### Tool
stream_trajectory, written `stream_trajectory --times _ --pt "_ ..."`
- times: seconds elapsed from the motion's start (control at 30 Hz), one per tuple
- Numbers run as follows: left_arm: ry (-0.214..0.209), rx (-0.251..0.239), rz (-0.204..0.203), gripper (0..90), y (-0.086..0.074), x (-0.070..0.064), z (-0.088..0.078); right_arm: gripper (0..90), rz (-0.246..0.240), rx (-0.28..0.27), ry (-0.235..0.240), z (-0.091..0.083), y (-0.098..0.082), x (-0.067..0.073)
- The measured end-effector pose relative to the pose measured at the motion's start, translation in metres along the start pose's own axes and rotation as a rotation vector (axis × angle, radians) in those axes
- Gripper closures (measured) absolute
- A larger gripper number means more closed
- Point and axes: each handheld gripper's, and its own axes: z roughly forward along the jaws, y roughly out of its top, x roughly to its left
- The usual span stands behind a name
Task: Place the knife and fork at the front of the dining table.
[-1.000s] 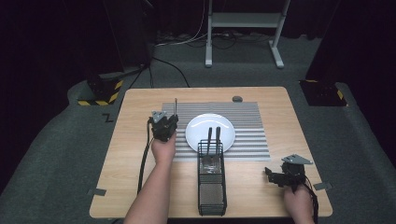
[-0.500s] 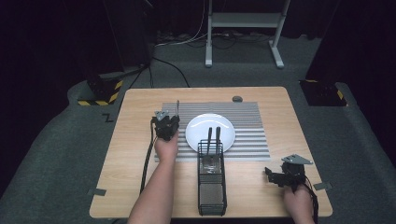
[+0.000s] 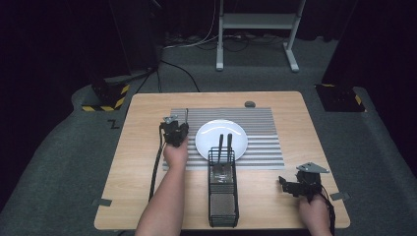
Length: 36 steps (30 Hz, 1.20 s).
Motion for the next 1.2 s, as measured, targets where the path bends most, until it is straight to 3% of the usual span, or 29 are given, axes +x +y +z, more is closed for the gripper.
stream_trajectory --times 0.8,0.9,0.97,1.03,1.07,1.2 --pt "0.026 0.052 -0.047 82.5 -0.001 0.003 0.01 10.6 -0.005 0.0 0.001 -0.001 -0.001 0.001" --pt "0.026 0.08 -0.031 81.6 0.0 0.004 0.011 10.6 -0.005 0.0 0.002 -0.001 -0.001 0.001" --pt "0.053 0.096 0.017 81.3 -0.002 0.003 0.011 10.6 -0.011 0.0 0.009 -0.001 -0.001 0.002" --pt "0.061 0.082 0.023 81.2 -0.002 0.004 0.009 10.6 -0.011 0.001 0.01 -0.001 -0.001 0.002" --pt "0.045 0.059 0.003 78.4 0.0 0.006 0.006 10.6 -0.011 0.002 0.012 -0.001 -0.001 0.002" --pt "0.059 0.055 0.004 77.7 0.001 0.006 0.004 10.6 -0.012 0.002 0.013 -0.001 -0.001 0.002"
